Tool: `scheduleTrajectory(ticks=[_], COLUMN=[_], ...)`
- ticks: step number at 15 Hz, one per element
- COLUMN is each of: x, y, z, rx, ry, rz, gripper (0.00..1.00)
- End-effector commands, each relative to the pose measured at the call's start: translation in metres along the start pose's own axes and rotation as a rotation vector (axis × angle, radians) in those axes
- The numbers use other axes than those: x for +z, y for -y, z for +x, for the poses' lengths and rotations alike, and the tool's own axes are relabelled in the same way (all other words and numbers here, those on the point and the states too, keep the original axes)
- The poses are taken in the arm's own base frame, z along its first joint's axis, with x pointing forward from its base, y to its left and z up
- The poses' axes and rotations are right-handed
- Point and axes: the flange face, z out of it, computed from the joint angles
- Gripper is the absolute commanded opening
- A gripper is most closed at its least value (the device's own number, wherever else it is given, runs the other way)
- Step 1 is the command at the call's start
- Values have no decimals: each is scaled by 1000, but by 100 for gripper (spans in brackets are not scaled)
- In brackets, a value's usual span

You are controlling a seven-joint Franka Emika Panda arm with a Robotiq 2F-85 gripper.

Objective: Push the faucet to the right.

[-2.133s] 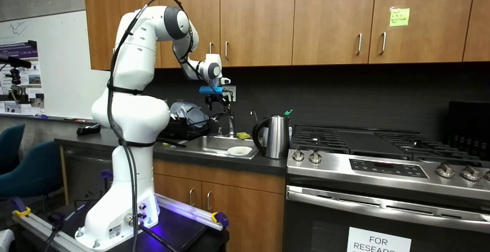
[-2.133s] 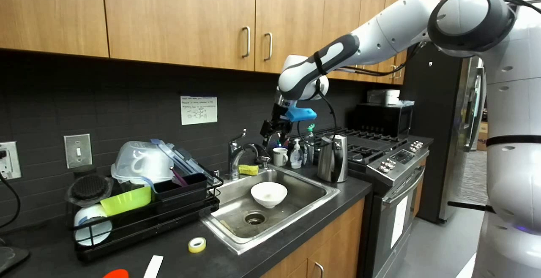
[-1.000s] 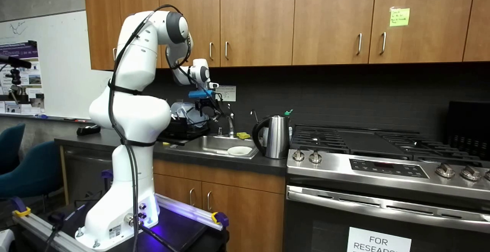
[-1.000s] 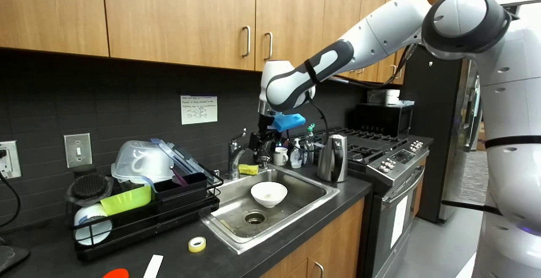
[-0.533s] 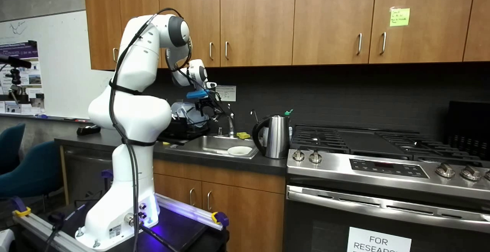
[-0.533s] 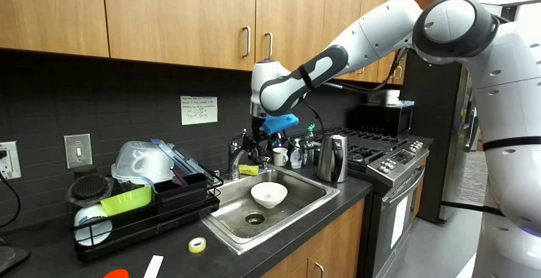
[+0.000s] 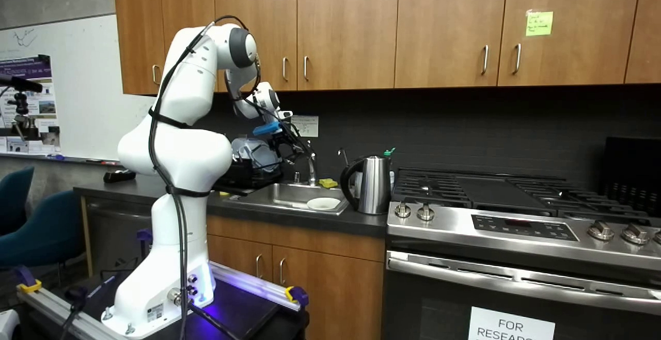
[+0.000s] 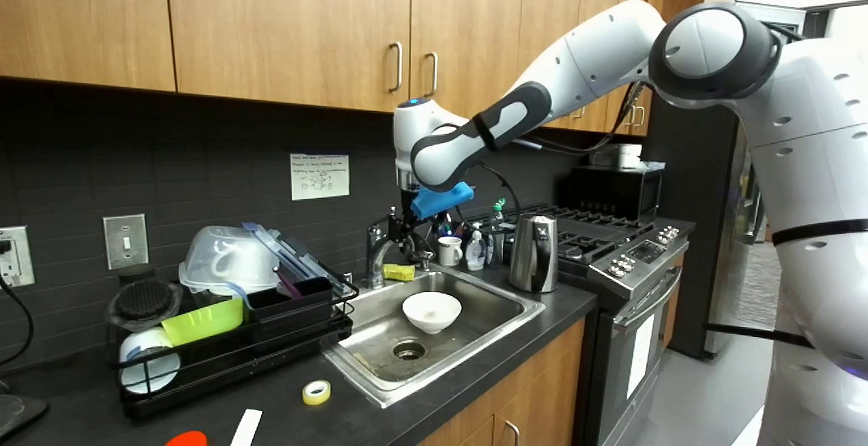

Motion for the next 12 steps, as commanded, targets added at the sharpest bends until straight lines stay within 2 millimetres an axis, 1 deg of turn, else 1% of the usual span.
scheduleTrajectory(ticks=[1, 5, 6, 12], x=[7, 22, 26, 39], y=[-7, -18, -19, -21], z=[10, 13, 15, 20], rx=[50, 92, 99, 138], ry=[8, 29, 31, 35], rz=[-68, -86, -88, -112], gripper=[100, 100, 100, 100])
